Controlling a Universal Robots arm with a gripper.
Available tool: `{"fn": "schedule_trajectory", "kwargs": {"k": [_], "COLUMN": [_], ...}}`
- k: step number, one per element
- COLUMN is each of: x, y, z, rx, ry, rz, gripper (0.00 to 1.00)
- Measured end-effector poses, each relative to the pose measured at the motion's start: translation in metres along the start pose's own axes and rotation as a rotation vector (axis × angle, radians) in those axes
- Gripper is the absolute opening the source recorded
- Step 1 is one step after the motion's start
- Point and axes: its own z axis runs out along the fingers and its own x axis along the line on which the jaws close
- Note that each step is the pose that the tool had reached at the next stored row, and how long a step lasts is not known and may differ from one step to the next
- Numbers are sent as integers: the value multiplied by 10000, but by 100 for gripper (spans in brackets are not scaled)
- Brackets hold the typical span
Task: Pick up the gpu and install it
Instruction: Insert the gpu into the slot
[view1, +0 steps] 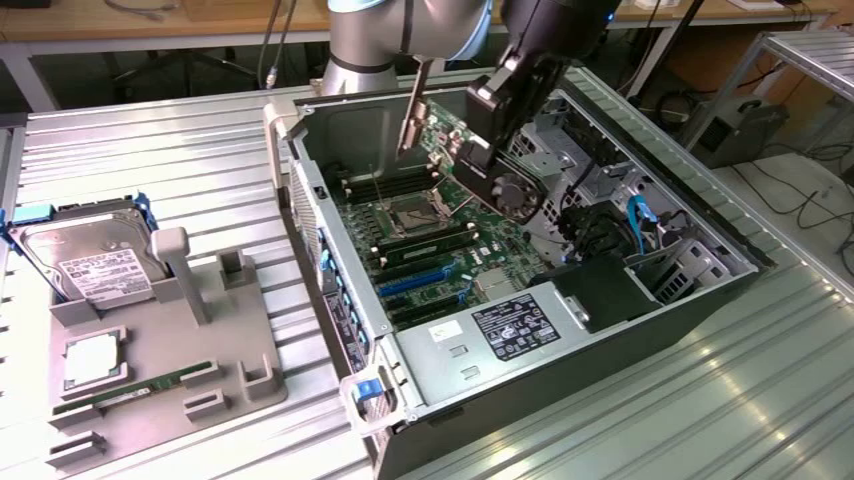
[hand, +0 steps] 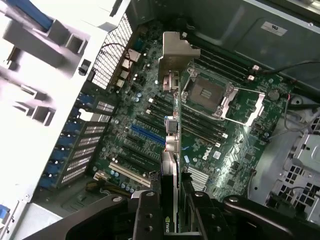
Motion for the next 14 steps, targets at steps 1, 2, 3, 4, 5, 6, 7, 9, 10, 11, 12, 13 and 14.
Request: {"fn": "schedule_trajectory", "kwargs": {"k": [1, 2, 3, 4, 5, 6, 7, 9, 10, 11, 12, 13, 14], "x": [0, -1, -1, -1, -1, -1, -2, -2, -3, -3, -4, -4, -5], "y": [0, -1, -2, -2, -2, -3, -4, -5, -5, -6, -6, -7, -8], "z": [5, 10, 17, 22, 26, 31, 37, 48, 55, 62, 70, 78, 86], "rx": [11, 21, 35, 44, 52, 60, 69, 86, 94, 101, 110, 119, 129], "ry": [16, 35, 60, 77, 93, 109, 126, 160, 176, 191, 209, 226, 244], "rz": [-197, -407, -678, -869, -1042, -1215, -1411, -1775, -1964, -2132, -2322, -2494, -2691], "gripper": [26, 26, 26, 26, 26, 26, 26, 26, 26, 26, 26, 26, 26]}}
